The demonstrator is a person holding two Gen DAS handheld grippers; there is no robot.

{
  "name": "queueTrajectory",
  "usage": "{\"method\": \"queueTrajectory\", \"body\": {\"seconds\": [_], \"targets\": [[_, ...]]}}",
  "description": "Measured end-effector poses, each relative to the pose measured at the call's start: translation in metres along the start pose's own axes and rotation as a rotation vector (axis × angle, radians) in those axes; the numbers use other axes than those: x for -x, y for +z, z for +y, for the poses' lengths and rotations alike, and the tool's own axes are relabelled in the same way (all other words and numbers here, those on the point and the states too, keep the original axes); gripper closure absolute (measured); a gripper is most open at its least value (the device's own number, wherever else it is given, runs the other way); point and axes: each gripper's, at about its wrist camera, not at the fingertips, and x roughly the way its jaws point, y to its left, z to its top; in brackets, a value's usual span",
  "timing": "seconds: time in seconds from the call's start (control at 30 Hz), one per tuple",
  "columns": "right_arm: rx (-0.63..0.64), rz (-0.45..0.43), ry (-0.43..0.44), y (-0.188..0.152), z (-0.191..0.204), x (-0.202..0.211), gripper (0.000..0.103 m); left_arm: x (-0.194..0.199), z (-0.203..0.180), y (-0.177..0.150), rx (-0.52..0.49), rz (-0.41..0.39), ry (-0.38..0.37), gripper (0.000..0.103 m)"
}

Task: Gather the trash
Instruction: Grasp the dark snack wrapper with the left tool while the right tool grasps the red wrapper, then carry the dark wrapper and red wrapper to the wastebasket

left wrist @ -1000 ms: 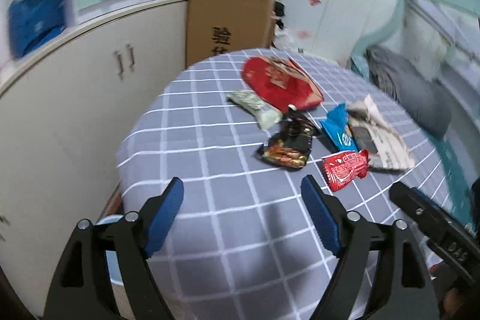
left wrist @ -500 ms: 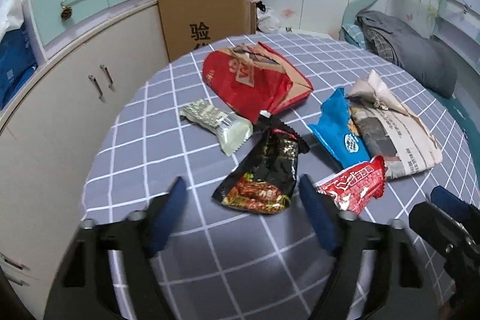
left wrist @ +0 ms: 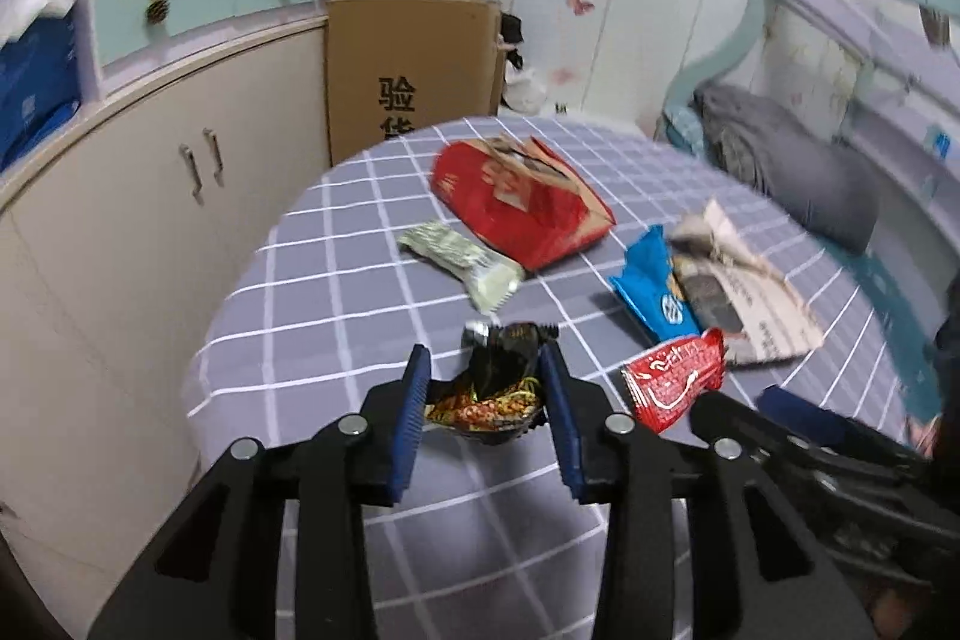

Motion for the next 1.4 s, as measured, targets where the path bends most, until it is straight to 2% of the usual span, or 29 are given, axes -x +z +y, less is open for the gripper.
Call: {"method": "queueTrajectory", "body": {"seconds": [0.07, 0.1, 0.13, 0.23, 0.33, 0.37, 0.4, 0.47, 0.5, 0.6, 0.87, 1.0, 1.13, 1.23, 1.4], "targets": [[0.012, 0.013, -0.01, 0.003, 0.007, -0.007, 0.017, 0.009, 0.011, 0.0, 0.029, -0.019, -0.003, 0.074], [0.02, 0.022, -0.029, 0.006, 0.012, -0.011, 0.017, 0.011, 0.015, -0.001, 0.038, -0.022, -0.004, 0.096], [0.027, 0.024, -0.037, 0.008, 0.016, -0.014, 0.017, 0.013, 0.02, -0.002, 0.054, -0.01, -0.01, 0.102], [0.062, 0.036, -0.095, 0.014, 0.022, -0.025, 0.02, 0.01, 0.027, -0.006, 0.06, 0.017, -0.014, 0.102], [0.104, 0.045, -0.154, 0.016, 0.027, -0.03, 0.038, 0.01, 0.033, -0.014, 0.071, 0.024, -0.033, 0.1], [0.127, 0.051, -0.175, 0.016, 0.03, -0.031, 0.047, 0.01, 0.033, -0.016, 0.075, 0.022, -0.041, 0.099], [0.146, 0.054, -0.191, 0.015, 0.031, -0.032, 0.061, 0.01, 0.035, -0.018, 0.075, 0.022, -0.043, 0.098], [0.165, 0.057, -0.193, 0.014, 0.031, -0.031, 0.067, 0.007, 0.034, -0.023, 0.066, 0.033, -0.025, 0.087], [0.171, 0.058, -0.193, 0.013, 0.031, -0.031, 0.072, 0.005, 0.034, -0.024, 0.059, 0.04, -0.011, 0.074], [0.173, 0.058, -0.158, 0.011, 0.028, -0.027, 0.077, 0.008, 0.032, -0.03, 0.03, 0.026, 0.003, 0.069], [0.211, 0.069, -0.057, -0.006, 0.036, -0.015, 0.079, 0.004, 0.033, -0.026, 0.01, 0.029, 0.029, 0.066], [0.215, 0.072, -0.017, -0.01, 0.04, -0.011, 0.08, 0.001, 0.028, -0.026, -0.022, 0.04, 0.082, 0.08], [0.226, 0.068, 0.007, -0.012, 0.048, -0.006, 0.08, 0.002, 0.034, -0.025, 0.024, 0.042, 0.045, 0.095], [0.233, 0.078, 0.032, -0.013, 0.055, -0.004, 0.08, 0.007, 0.038, -0.027, 0.053, 0.022, 0.042, 0.099], [0.26, 0.079, 0.083, -0.019, 0.074, 0.0, 0.08, 0.035, 0.05, -0.033, 0.122, -0.049, 0.028, 0.1]]}}
